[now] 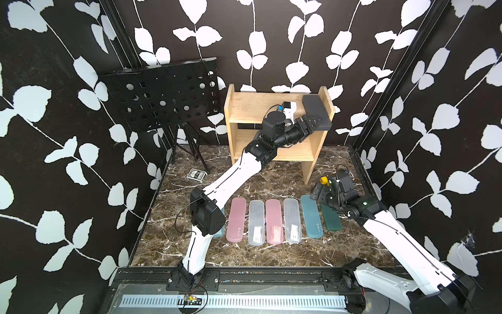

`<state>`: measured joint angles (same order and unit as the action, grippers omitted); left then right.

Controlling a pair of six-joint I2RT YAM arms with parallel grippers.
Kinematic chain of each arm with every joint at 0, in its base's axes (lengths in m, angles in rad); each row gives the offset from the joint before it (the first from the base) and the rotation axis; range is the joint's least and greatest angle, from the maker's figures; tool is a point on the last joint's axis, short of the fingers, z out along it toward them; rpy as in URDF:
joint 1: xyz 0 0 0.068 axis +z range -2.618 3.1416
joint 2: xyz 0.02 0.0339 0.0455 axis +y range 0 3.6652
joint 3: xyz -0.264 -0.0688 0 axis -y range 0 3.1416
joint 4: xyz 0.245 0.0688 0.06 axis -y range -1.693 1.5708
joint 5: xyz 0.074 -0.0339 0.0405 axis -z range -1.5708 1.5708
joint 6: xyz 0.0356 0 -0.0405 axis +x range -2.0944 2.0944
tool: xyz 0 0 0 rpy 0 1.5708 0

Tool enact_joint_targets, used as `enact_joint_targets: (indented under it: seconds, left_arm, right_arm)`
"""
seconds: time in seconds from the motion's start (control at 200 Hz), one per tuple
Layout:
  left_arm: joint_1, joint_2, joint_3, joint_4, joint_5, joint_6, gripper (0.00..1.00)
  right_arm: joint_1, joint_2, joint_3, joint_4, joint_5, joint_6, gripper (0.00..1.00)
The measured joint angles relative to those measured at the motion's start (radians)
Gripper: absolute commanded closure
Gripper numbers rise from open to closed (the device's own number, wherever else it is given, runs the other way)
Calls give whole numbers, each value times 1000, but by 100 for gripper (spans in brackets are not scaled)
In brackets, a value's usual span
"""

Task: Remove the pencil cases from the shelf
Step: Pick up the pencil case from the shelf.

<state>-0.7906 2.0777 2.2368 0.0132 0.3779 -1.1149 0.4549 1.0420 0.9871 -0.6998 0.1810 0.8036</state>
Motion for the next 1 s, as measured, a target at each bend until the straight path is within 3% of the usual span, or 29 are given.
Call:
enact_joint_targets:
  seconds: [0.14,0.37,0.625,0.83,1.0]
  left_arm:
    - [0,-5,-36,30,5,-8,60]
    - [-6,-48,-118,70,14,-6,100]
    - [-6,-202,-352,109,-1,102,100]
    - [-5,-472,-742,149,-51,345,100]
    - [-5,-742,-1061,148,-112,526,100]
  right_arm:
    - [0,-2,0,3,-6,0,0]
    - [-1,-14,0,4,-11,0,1]
    - [25,-72,16,13,-30,-37,1]
    - [119,-155,123,37,-21,-78,1]
    - [239,-145,213,171,-24,-112,1]
